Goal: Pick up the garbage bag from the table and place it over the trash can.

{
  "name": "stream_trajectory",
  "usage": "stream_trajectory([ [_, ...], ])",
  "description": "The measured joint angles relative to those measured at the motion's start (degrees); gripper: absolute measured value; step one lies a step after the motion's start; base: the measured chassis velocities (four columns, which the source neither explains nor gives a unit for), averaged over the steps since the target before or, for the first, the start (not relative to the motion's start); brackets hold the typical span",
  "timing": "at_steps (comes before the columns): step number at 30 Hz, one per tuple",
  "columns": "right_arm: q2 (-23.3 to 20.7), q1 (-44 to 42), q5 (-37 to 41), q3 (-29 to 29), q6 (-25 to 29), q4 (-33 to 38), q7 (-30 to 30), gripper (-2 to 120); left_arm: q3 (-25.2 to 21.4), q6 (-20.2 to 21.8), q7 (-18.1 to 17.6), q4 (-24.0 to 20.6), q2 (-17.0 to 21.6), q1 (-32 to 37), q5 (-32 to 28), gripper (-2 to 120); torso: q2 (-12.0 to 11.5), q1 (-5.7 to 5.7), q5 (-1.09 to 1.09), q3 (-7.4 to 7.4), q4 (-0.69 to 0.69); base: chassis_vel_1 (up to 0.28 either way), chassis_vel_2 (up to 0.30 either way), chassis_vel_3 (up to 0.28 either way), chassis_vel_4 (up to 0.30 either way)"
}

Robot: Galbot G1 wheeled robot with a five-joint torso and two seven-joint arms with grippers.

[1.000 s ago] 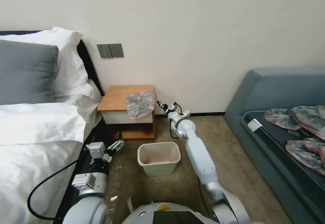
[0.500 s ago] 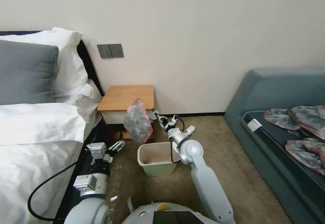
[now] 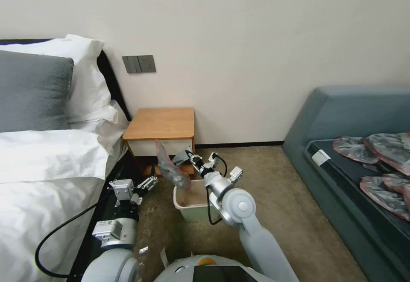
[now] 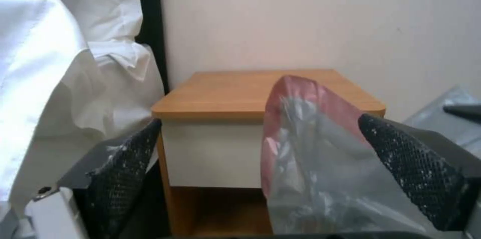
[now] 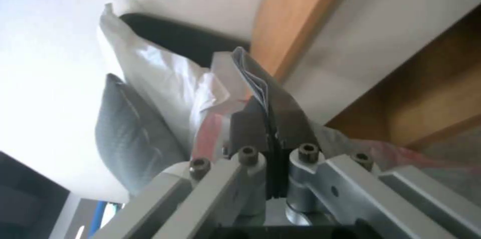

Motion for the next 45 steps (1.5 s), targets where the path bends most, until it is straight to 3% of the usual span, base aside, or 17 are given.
stream_trajectory([
  [14, 2.3, -0.5, 0.4, -3.1, 2.6, 3.1, 4.8, 0, -1.2, -0.1, -0.5, 0.0, 1.2, -0.7, -0.2, 100, 0.0, 0.00, 0.00, 0.00, 0.00, 0.000, 0.000, 0.000, 0.000],
  [17, 1.8, -1.3, 2.3, -3.4, 5.4, 3.2, 11.5, 0, -1.0, -0.1, -0.4, 0.0, 1.0, -0.7, -0.2, 100, 0.0, 0.00, 0.00, 0.00, 0.00, 0.000, 0.000, 0.000, 0.000],
  [26, 0.7, -2.8, 3.3, -3.2, 8.1, 2.7, 21.0, 0, -0.9, -0.1, -0.3, 0.0, 0.3, -0.7, -0.1, 100, 0.0, 0.00, 0.01, 0.00, 0.00, 0.000, 0.000, 0.000, 0.000],
  [45, -1.9, -10.1, 0.6, -2.0, 10.8, 7.8, 27.0, 0, -0.4, -0.2, -0.2, 0.0, 0.2, -0.6, 0.5, 100, 0.0, 0.00, 0.01, 0.00, 0.00, 0.000, 0.000, 0.000, 0.000],
])
